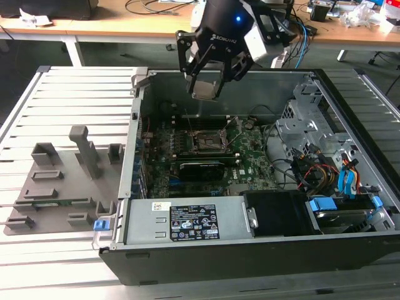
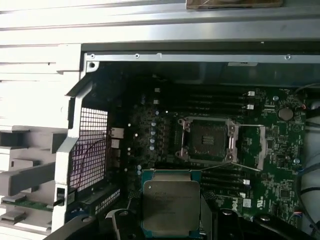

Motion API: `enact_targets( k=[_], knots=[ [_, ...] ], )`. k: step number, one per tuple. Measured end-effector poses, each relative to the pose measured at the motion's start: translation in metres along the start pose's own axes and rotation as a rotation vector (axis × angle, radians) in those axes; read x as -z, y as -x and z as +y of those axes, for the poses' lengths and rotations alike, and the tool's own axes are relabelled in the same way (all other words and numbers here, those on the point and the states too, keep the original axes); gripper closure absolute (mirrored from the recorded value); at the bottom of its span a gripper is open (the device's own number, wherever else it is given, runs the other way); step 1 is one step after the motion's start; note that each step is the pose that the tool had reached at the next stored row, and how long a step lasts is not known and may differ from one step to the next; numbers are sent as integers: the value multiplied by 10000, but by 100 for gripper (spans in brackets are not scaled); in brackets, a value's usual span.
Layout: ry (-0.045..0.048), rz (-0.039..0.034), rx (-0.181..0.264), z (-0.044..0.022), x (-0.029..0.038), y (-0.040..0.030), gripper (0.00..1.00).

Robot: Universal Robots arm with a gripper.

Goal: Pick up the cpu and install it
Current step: 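Pick up the cpu and move it towards the insertion slot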

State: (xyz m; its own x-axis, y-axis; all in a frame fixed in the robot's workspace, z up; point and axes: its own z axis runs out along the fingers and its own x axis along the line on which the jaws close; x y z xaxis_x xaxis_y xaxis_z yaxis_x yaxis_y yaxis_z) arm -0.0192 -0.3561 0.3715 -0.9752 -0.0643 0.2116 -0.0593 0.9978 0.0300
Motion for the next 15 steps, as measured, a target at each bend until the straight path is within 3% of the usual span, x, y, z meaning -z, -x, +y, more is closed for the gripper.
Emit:
enact_targets(
  k=[2,10,12,13,15],
  knots=[
    [9,83,-14,66,-50,98,45],
    [29,269,-53,258,-193,317,45],
    [37,337,-69,345,-259,401,45],
    [0,356,-85,386,-277,428,45],
    [-7,355,-87,386,-277,428,45]
  ],
)
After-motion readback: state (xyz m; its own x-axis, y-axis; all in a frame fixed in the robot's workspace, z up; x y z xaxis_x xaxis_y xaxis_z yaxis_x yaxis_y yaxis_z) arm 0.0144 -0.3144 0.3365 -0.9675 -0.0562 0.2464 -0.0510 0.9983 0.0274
